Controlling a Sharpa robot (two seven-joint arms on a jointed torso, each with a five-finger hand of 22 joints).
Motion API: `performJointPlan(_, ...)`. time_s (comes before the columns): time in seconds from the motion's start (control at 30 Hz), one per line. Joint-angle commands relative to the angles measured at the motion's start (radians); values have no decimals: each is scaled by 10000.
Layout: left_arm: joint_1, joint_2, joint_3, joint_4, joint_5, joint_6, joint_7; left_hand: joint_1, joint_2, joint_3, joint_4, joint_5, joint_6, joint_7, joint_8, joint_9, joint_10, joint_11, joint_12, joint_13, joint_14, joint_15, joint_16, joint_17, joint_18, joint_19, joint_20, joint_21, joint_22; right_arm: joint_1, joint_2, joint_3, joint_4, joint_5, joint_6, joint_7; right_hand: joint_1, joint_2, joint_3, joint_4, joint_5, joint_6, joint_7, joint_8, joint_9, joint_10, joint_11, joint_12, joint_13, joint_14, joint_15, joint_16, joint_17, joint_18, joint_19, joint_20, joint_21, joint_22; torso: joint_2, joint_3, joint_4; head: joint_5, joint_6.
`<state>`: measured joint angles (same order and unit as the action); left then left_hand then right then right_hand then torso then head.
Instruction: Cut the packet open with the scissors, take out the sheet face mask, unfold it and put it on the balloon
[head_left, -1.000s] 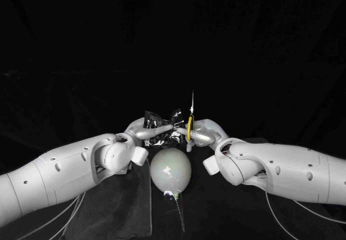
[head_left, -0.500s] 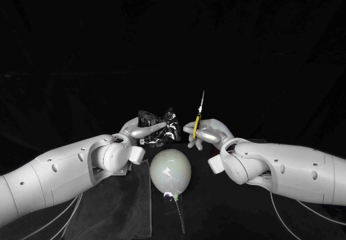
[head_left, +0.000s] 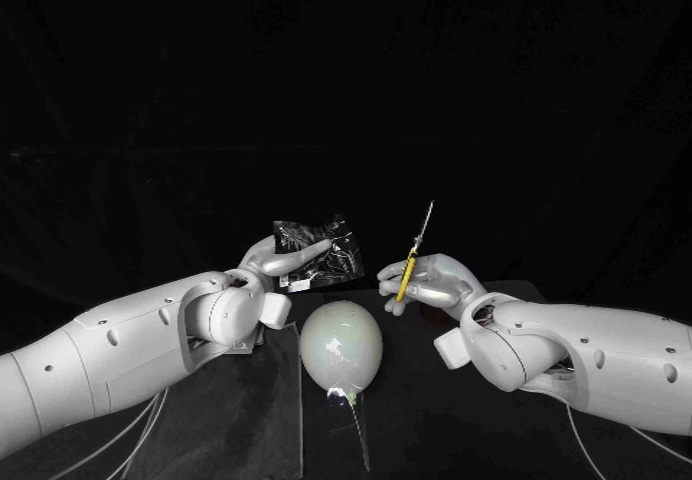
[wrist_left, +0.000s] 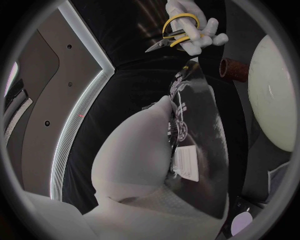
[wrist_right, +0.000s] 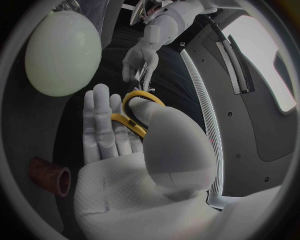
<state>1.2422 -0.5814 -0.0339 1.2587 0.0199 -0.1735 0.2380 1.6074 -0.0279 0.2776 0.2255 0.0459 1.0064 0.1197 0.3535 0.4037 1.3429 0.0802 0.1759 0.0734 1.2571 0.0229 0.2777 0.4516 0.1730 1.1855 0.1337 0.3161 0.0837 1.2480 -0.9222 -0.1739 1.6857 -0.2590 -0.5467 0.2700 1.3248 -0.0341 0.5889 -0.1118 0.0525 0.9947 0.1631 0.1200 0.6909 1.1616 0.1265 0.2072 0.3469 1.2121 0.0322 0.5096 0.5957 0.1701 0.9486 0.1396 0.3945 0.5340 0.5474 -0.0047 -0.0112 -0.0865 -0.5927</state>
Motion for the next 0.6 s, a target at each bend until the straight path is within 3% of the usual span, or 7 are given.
performJointPlan(0.03, 15, 132, 18, -63, 2, -222, 384, 54, -218, -61, -128, 27, 156, -29, 102, 201, 373, -285, 74, 32, 83, -43, 116, 99, 110, 97, -38, 104, 51, -99, -233, -30, 288, -205, 723, 47, 290, 340, -20, -148, -40, 259, -195, 63, -51, 1489, -636, 35, -187, 370, -262, -16, -82, 108, 48, -138, 340, 289, -9, 4, -13, -84, -10)
performJointPlan(0.07, 15, 159, 19, -79, -11, -245, 394, 23, -241, -85, -146, 25, 181, -45, 125, 209, 406, -302, 96, 36, 111, -62, 175, 148, 107, 123, -57, 134, 67, -133, -301, -43, 345, -216, 787, -1, 77, 462, 0, -388, -25, 477, -229, -148, -417, 2128, -673, -702, -993, 814, -299, -643, -466, -29, -441, -299, 971, 990, -9, 6, -13, -84, -10)
performJointPlan(0.23, 18, 262, 23, -140, -90, -252, 394, -152, -367, -225, -127, 24, 342, -170, 211, 216, 563, -405, 195, 60, 201, -151, 394, 347, 104, 232, -124, 246, 126, -374, -657, -96, 584, -385, 1136, -293, 19, 538, 60, -480, -40, 565, -241, -190, -520, 2345, -684, -874, -1195, 902, -295, -827, -532, -22, -552, -293, 1100, 1138, -19, 17, -25, -134, -10)
performJointPlan(0.43, 22, 290, 24, -152, -136, 145, 336, -194, 154, 94, 77, 22, -96, 77, -55, 79, 175, -194, -87, -70, -294, 10, 245, 428, 50, -81, -59, 72, 50, -526, -880, -129, 744, -678, 1565, -619, -160, 621, 136, -619, -40, 619, -220, -300, -706, 2542, -659, -1230, -1549, 960, -258, -1187, -623, -15, -794, -237, 1220, 1319, -10, 18, -17, -196, 3)
performJointPlan(0.47, 23, 293, 24, -149, -139, 246, 322, -258, 351, 210, 192, 9, -259, 162, -161, 28, 20, -110, -190, -95, -473, 92, 161, 422, 22, -222, 2, -17, 8, -539, -908, -133, 771, -715, 1630, -665, -172, 626, 140, -627, -40, 617, -214, -310, -718, 2539, -652, -1260, -1574, 950, -250, -1219, -631, -17, -820, -229, 1218, 1325, -9, 15, -7, -204, 4)
performJointPlan(0.53, 23, 296, 24, -143, -145, 363, 301, -326, 414, 235, 264, 27, -295, 203, -190, 12, -14, -71, -218, -93, -529, 123, 140, 430, 14, -272, 33, -52, -8, -553, -942, -139, 805, -753, 1704, -718, -210, 657, 161, -630, -40, 601, -195, -337, -749, 2506, -626, -1343, -1641, 911, -223, -1304, -653, -25, -892, -206, 1200, 1332, -7, 11, 0, -216, 6)
performJointPlan(0.6, 24, 302, 24, -137, -153, 460, 275, -761, 669, 224, 642, 26, -408, 307, -292, -47, -119, 41, -288, -88, -691, 224, 81, 444, -16, -421, 131, -163, -61, -565, -975, -146, 837, -783, 1764, -763, -246, 693, 194, -637, -32, 572, -163, -374, -786, 2419, -584, -1437, -1730, 844, -183, -1418, -684, -37, -989, -175, 1169, 1335, -6, 7, 5, -234, 7)
